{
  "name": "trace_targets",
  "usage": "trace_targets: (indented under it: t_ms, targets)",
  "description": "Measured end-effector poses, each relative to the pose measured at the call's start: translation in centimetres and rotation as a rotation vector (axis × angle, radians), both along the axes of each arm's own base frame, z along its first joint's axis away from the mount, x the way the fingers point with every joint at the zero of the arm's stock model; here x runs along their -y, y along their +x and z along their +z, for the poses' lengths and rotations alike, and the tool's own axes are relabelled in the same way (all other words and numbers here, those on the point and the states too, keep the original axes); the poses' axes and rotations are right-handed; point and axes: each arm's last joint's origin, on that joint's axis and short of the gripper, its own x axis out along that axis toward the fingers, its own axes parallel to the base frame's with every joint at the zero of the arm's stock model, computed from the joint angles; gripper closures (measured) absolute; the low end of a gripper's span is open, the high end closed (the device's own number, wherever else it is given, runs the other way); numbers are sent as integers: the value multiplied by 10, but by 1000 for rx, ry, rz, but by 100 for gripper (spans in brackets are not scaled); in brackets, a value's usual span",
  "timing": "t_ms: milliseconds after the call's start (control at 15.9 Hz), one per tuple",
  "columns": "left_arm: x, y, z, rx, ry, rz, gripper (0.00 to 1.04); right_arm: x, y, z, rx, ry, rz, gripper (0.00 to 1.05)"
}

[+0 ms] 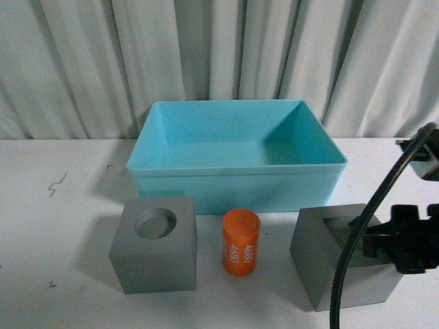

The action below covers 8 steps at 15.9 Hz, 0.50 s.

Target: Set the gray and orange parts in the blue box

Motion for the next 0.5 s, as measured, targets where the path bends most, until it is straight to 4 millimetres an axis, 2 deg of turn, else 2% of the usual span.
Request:
trace_targets:
  t_ms: [126,315,441,504]
  targets:
    - [0,0,0,0,0,0,7,16,-8,34,67,36,-22,86]
    - [0,0,0,0,0,0,7,32,-12,108,276,88,-23,86]
    - [0,0,0,0,0,0,7,33,13,151,438,108,0,86]
    - [0,0,0,0,0,0,7,31,30,161,467,103,4,86]
